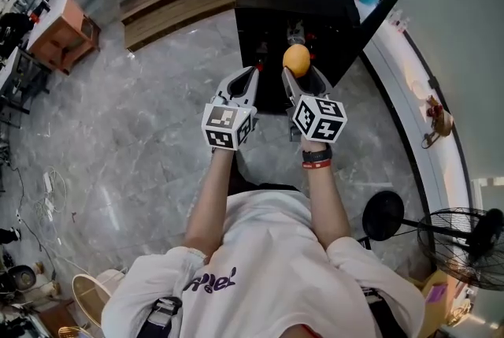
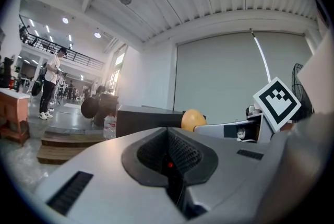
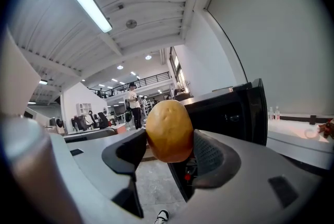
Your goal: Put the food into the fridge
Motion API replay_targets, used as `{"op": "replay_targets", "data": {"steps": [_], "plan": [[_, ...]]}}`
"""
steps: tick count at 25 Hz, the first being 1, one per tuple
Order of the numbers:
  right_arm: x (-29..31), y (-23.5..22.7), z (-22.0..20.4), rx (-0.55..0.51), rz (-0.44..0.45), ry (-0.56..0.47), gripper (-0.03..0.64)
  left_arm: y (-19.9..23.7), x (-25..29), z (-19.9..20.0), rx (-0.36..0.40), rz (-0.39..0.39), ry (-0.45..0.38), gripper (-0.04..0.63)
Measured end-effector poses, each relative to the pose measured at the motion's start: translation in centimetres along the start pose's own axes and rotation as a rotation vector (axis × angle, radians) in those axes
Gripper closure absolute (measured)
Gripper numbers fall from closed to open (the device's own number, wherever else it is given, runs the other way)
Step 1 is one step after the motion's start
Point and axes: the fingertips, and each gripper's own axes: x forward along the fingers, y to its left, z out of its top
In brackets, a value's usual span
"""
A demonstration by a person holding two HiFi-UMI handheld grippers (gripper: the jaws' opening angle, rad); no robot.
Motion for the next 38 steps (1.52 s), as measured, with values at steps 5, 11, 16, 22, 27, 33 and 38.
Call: {"op": "replay_targets", "data": {"steps": [5, 11, 16, 22, 27, 33, 38], "plan": [[3.2, -1.2, -2.5, 0.008, -0.019, 0.033, 0.325, 2.3, 2.2, -2.2, 0.017, -0.015, 0.026, 0.578], [6.7, -1.3, -4.2, 0.008, -0.038, 0.069, 0.325, 4.6, 3.8, -2.0, 0.016, -0.034, 0.019, 0.578], [8.9, -1.8, -5.6, 0.002, -0.039, 0.098, 0.324, 6.0, 4.9, -3.1, 0.007, -0.029, 0.025, 0.578], [11.1, -2.8, -7.3, 0.011, -0.054, 0.13, 0.325, 7.2, 6.0, -3.7, 0.004, -0.041, 0.028, 0.578], [12.4, -2.7, -7.6, 0.038, -0.049, 0.128, 0.325, 7.8, 6.5, -4.3, 0.014, -0.058, 0.045, 0.578], [13.9, -2.4, -9.4, 0.012, -0.037, 0.136, 0.324, 8.5, 7.1, -5.1, 0.013, -0.061, 0.05, 0.578], [15.4, -2.5, -11.2, -0.032, -0.055, 0.173, 0.325, 9.0, 7.6, -6.0, -0.005, -0.078, 0.074, 0.578]]}}
